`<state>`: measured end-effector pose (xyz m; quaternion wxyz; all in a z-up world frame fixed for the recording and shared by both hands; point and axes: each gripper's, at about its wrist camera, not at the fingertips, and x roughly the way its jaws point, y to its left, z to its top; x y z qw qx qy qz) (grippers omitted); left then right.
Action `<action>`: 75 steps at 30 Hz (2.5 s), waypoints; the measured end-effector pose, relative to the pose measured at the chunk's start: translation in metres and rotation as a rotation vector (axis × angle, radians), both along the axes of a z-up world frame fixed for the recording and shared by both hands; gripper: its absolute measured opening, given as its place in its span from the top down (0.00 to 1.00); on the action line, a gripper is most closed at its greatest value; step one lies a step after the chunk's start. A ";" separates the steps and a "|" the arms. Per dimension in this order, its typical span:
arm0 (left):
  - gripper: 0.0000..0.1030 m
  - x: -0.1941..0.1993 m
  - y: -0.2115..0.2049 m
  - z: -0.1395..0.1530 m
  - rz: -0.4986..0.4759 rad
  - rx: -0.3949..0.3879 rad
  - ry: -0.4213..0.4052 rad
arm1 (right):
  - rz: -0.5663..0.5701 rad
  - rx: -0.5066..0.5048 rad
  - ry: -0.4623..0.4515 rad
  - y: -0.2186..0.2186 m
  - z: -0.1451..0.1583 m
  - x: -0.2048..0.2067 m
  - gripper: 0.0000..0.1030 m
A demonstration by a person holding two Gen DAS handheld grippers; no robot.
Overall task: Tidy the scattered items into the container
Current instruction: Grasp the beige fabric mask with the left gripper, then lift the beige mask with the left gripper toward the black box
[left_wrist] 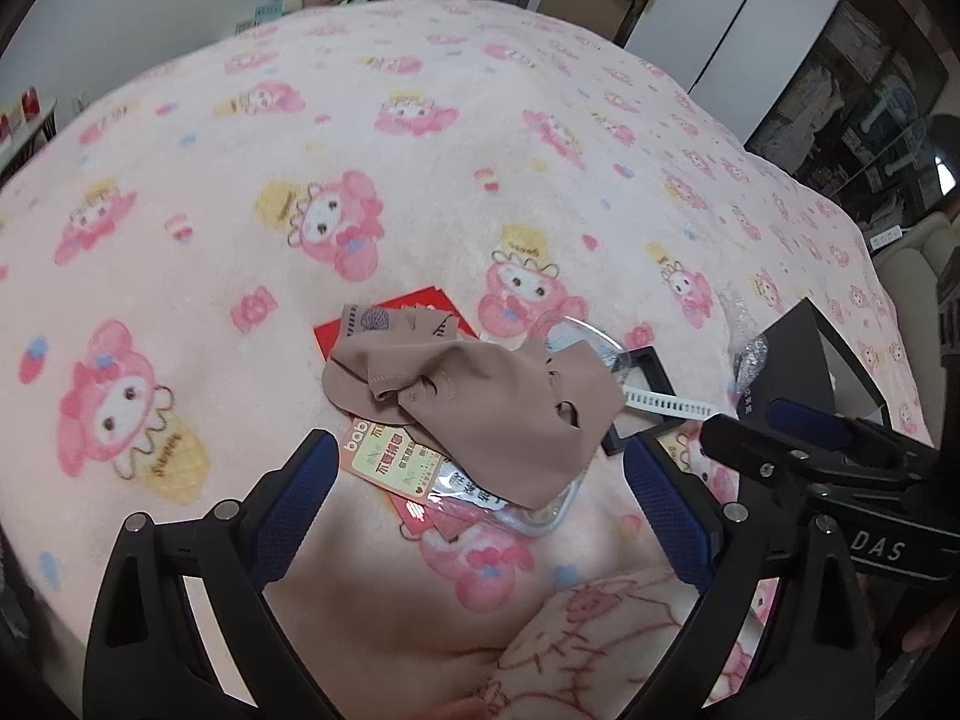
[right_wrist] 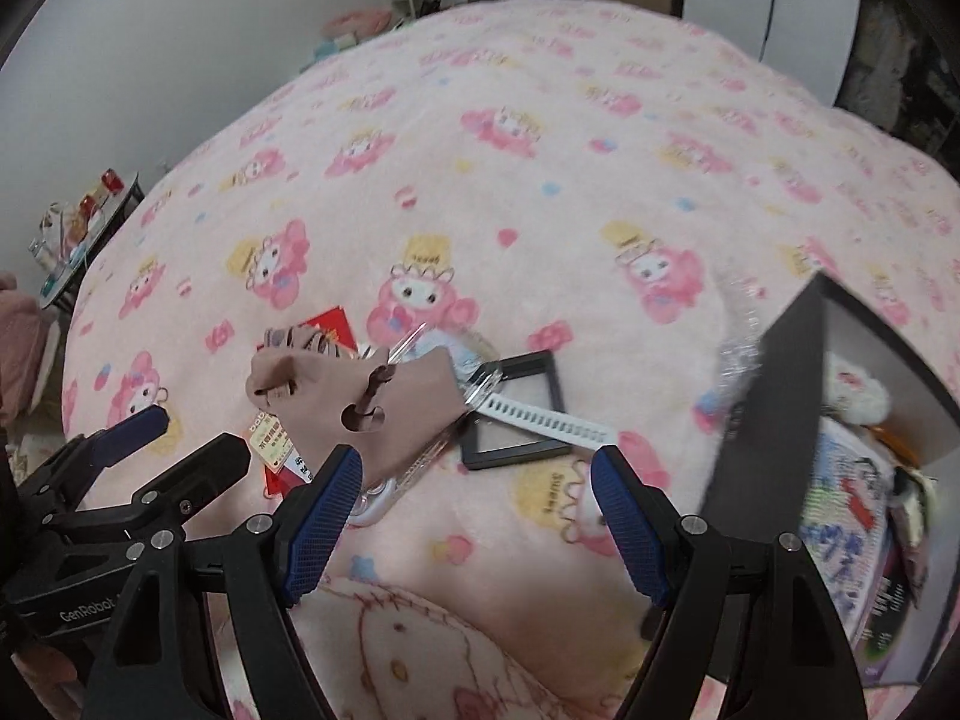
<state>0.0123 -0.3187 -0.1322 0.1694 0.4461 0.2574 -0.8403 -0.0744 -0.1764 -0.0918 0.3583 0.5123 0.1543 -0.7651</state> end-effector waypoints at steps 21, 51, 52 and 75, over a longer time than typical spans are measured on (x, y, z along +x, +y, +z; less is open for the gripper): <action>0.81 -0.041 -0.034 -0.057 -0.007 0.156 -0.005 | 0.110 0.077 -0.180 -0.055 -0.079 -0.027 0.72; 0.97 -0.035 0.156 0.106 -0.387 -0.048 0.240 | -0.019 -0.215 -0.081 0.111 0.052 0.028 0.70; 0.97 -0.035 0.155 0.105 -0.368 -0.073 0.228 | -0.026 -0.207 -0.076 0.115 0.051 0.028 0.61; 0.25 -0.027 0.019 -0.061 -0.206 0.326 -0.085 | -0.092 0.022 -0.330 0.043 -0.084 -0.014 0.49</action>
